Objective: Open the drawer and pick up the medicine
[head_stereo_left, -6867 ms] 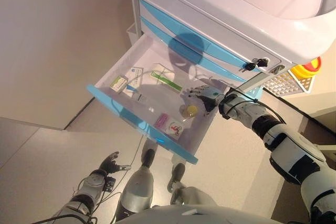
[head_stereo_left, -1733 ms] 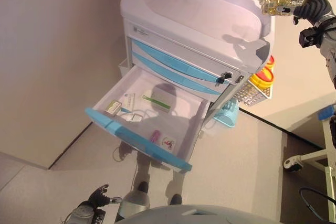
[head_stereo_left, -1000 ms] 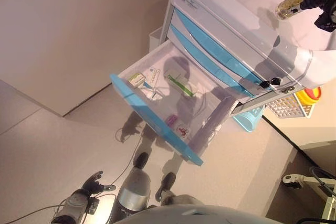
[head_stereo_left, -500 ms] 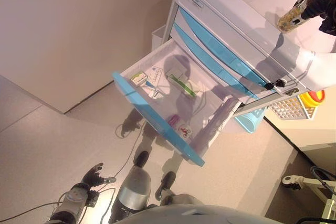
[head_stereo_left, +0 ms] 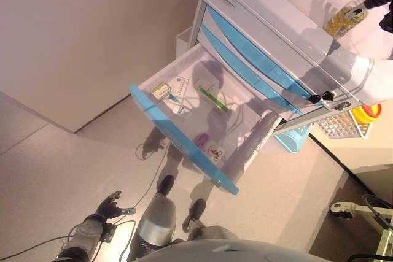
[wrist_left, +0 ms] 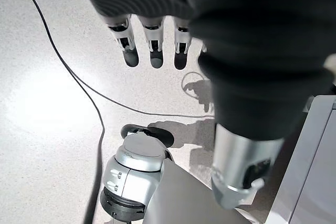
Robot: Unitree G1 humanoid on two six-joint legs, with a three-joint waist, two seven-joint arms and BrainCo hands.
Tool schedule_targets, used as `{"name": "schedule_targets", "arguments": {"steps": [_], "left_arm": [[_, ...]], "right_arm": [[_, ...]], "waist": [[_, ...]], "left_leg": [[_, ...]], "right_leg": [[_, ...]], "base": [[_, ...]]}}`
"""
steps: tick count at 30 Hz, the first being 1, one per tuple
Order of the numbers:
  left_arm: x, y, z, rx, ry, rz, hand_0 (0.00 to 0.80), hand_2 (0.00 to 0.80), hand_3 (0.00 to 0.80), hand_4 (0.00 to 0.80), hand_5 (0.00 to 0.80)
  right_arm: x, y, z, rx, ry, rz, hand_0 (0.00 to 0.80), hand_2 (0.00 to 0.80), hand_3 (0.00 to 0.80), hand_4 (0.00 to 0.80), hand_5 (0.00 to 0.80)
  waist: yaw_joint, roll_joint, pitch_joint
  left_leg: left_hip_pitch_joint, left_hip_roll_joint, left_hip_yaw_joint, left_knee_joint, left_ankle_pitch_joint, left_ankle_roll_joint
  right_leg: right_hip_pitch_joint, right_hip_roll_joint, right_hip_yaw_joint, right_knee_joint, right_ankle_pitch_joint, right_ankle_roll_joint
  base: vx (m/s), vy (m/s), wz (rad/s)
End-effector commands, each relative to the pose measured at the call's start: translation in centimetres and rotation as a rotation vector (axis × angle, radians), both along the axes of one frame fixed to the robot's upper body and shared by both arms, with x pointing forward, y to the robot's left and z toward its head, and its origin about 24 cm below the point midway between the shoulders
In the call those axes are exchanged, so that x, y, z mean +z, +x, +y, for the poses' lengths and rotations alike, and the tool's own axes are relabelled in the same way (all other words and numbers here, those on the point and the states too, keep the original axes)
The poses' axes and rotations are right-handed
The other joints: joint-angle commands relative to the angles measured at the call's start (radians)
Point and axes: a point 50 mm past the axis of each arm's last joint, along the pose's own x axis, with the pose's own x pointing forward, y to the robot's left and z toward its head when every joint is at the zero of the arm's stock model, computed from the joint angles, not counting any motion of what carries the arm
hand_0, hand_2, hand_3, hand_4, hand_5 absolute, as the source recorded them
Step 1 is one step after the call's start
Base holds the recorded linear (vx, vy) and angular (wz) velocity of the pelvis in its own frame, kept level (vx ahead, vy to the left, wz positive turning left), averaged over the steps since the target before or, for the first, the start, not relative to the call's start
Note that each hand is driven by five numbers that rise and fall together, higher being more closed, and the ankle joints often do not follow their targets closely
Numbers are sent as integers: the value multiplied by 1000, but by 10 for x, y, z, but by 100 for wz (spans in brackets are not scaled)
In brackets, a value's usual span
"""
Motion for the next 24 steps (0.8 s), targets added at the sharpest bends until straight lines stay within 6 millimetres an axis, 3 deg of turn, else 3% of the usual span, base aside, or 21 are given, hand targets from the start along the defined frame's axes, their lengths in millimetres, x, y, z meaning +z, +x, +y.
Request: {"name": "schedule_targets", "arguments": {"steps": [1, 13, 19, 24], "left_arm": [[-2, -25, 9, -18, 20, 43, 0, 0, 0, 0, 0], [-9, -33, 5, -39, 21, 96, 0, 0, 0, 0, 0], [-16, -40, -4, -67, 14, 143, 0, 0, 0, 0, 0], [-21, -40, -13, -116, 3, 178, 0, 0, 0, 0, 0]], "right_arm": [[54, -28, -9, -16, -25, -269, 0, 0, 0, 0, 0], [66, -39, -10, 107, 240, -515, 0, 0, 0, 0, 0], [74, -49, -11, 212, 415, -717, 0, 0, 0, 0, 0], [68, -55, -9, 374, 696, -931, 0, 0, 0, 0, 0]], "waist": [[-2, 11, -42], [-42, 24, -102], [-83, 47, -155], [-130, 86, -194]], "left_leg": [[35, 5, -8, -13, -137, 20], [79, 8, 15, -26, -153, 21], [107, 6, 40, -33, -161, 23], [129, 2, 69, -37, -168, 25]], "right_leg": [[-19, -51, 6, 103, -22, 82], [4, -56, 27, 92, -21, 90], [16, -60, 56, 87, -25, 91], [17, -67, 84, 96, -31, 92]], "base": [[0, 0, 0], [-17, 1, -5], [-45, 23, -16], [-69, 23, -16]]}}
